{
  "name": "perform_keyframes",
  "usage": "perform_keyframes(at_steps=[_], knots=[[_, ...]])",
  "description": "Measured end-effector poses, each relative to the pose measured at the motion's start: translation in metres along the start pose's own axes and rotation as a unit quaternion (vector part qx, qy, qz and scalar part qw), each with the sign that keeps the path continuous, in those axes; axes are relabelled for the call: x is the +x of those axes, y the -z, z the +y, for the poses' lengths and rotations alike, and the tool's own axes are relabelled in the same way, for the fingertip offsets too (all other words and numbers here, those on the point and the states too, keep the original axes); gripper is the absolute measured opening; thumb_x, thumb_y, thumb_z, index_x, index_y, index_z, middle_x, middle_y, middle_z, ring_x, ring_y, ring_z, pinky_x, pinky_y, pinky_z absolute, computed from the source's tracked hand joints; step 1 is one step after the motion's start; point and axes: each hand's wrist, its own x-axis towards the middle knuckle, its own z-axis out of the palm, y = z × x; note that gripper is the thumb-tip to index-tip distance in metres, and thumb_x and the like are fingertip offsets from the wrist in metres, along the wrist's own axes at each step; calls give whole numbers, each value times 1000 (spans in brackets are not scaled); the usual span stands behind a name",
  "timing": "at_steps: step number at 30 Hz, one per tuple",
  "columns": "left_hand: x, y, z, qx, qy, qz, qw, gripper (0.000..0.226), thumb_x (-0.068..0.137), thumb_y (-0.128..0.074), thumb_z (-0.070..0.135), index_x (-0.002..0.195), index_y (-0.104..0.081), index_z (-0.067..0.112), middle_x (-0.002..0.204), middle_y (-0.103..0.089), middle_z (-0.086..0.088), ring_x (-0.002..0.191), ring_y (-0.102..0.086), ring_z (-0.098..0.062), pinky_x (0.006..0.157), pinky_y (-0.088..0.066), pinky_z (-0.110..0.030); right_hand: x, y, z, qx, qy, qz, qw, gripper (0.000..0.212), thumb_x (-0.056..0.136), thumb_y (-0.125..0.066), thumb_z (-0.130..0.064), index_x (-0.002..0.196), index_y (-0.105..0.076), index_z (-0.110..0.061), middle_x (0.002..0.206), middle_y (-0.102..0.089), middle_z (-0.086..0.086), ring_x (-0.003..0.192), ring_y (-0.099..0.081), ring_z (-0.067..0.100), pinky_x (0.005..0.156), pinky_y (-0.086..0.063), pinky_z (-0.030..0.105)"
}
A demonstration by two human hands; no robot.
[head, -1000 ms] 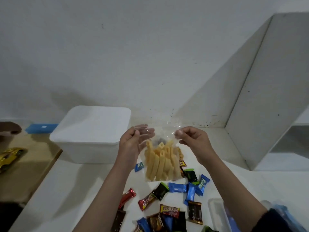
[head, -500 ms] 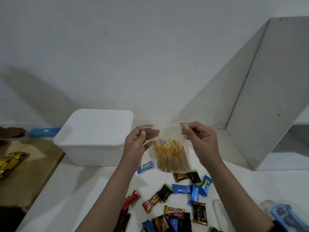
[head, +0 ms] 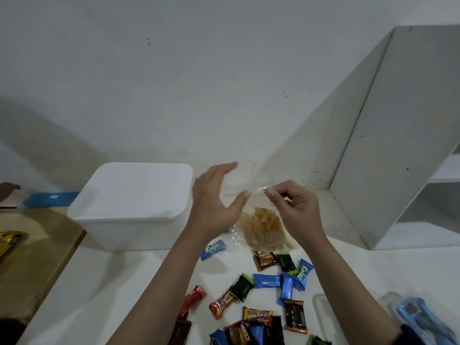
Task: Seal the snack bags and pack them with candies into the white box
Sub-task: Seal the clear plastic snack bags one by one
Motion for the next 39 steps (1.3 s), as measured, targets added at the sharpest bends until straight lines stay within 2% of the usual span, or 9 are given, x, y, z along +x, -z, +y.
perform_keyframes(at_steps=[2, 4, 7, 11, 15, 21, 27, 32, 39], knots=[[8, 1, 11, 44, -1, -105, 993, 39, 82, -67, 38, 120, -57, 31, 118, -61, 16, 116, -51, -3, 113, -24, -44, -1, 0, -1, -2, 2, -19, 1000, 9, 81, -70, -17, 76, -70, -10, 71, -65, 2, 67, -58, 7, 61, -49, 24], [15, -2, 18, 29, 32, -162, 986, 26, 82, -69, 34, 106, -64, 29, 105, -68, 13, 106, -59, -3, 107, -34, -46, -1, 2, -3, 12, -10, -34, 999, 8, 80, -71, -16, 77, -72, -9, 72, -67, 2, 67, -59, 7, 62, -49, 25], [19, -5, 24, 14, 62, -171, 983, 8, 79, -72, 29, 82, -66, 28, 89, -71, 10, 94, -64, -4, 96, -45, -40, -2, 6, -6, 42, -42, -37, 998, 4, 78, -74, -12, 78, -74, -9, 73, -71, 3, 69, -63, 13, 66, -52, 32], [18, -3, 30, -2, 83, -199, 976, 6, 81, -71, 20, 79, -66, 22, 84, -69, 6, 88, -65, -9, 84, -51, -30, -4, 13, -8, 16, -43, -52, 998, 6, 76, -75, -17, 77, -73, -11, 73, -71, 0, 71, -63, 15, 67, -54, 35], [14, 0, 36, 1, 84, -196, 977, 2, 83, -70, 19, 81, -69, 19, 83, -69, 5, 84, -65, -11, 73, -51, -23, -7, 18, -13, 6, -41, -74, 996, 16, 75, -73, -26, 81, -73, -12, 75, -71, 3, 72, -64, 17, 67, -54, 31], [8, 3, 42, 2, 103, -189, 977, 12, 79, -74, 16, 72, -67, 24, 78, -69, 7, 81, -67, -8, 70, -51, -18, -13, 19, -16, 6, -43, -84, 996, 7, 78, -74, -14, 80, -73, -8, 76, -73, 5, 72, -67, 17, 69, -56, 31], [5, 5, 48, 7, 107, -180, 978, 6, 76, -76, 14, 74, -71, 17, 77, -71, 1, 78, -67, -11, 69, -50, -18, -19, 19, -21, 11, -29, -84, 996, 10, 80, -72, -13, 83, -71, -4, 74, -71, 2, 69, -66, 23, 61, -57, 34], [0, 4, 53, -15, 97, -173, 980, 4, 76, -76, 15, 79, -74, 17, 73, -69, 8, 70, -64, 0, 62, -47, -7, -22, 21, -21, 12, -17, -59, 998, 7, 81, -71, -9, 80, -69, -2, 73, -69, 6, 67, -63, 18, 58, -57, 33], [-6, 3, 61, -21, 93, -161, 982, 6, 77, -75, 15, 76, -69, 16, 73, -68, 7, 65, -61, 4, 61, -46, -5, -28, 21, -22, 34, 12, -30, 999, 8, 82, -67, -1, 74, -65, -3, 68, -63, 8, 66, -59, 22, 56, -53, 38]])
